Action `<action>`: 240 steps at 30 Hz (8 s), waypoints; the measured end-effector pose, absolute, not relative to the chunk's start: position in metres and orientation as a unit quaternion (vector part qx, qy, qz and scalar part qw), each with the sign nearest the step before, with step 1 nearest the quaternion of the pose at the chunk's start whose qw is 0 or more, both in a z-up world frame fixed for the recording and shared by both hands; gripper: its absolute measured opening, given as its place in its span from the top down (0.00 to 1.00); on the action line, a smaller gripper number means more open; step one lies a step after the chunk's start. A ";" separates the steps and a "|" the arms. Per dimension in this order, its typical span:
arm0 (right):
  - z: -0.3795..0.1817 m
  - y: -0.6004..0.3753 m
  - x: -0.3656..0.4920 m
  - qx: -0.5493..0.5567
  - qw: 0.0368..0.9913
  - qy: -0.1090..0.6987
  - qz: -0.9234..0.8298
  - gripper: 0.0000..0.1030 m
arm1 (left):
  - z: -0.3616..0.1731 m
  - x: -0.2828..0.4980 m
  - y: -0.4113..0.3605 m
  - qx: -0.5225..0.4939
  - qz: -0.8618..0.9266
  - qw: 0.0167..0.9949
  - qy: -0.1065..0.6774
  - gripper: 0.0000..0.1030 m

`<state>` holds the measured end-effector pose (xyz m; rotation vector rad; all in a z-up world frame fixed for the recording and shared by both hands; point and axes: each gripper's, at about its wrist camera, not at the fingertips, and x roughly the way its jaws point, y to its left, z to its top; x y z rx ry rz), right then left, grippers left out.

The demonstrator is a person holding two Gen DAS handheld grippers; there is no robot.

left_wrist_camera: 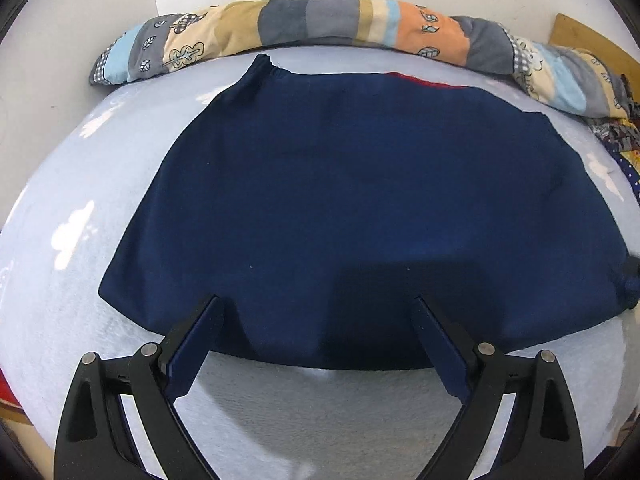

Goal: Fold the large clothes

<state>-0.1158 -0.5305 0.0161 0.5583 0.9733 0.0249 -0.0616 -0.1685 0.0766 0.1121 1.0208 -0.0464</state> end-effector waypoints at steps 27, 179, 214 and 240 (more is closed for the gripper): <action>0.014 -0.499 -0.086 0.191 0.848 0.494 0.037 0.17 | 0.069 -0.056 -0.164 0.089 -0.030 0.872 0.480 0.00; 0.027 -0.579 -0.099 0.124 0.871 0.457 -0.135 0.72 | 0.073 -0.022 -0.047 -0.061 0.084 0.876 0.472 0.47; 0.039 -0.523 -0.100 0.138 0.880 0.454 0.000 0.77 | 0.106 -0.039 -0.078 0.031 0.070 0.909 0.409 0.38; 0.028 -0.498 -0.084 0.152 0.866 0.474 0.042 0.57 | 0.085 -0.034 -0.156 0.084 -0.059 0.898 0.428 0.22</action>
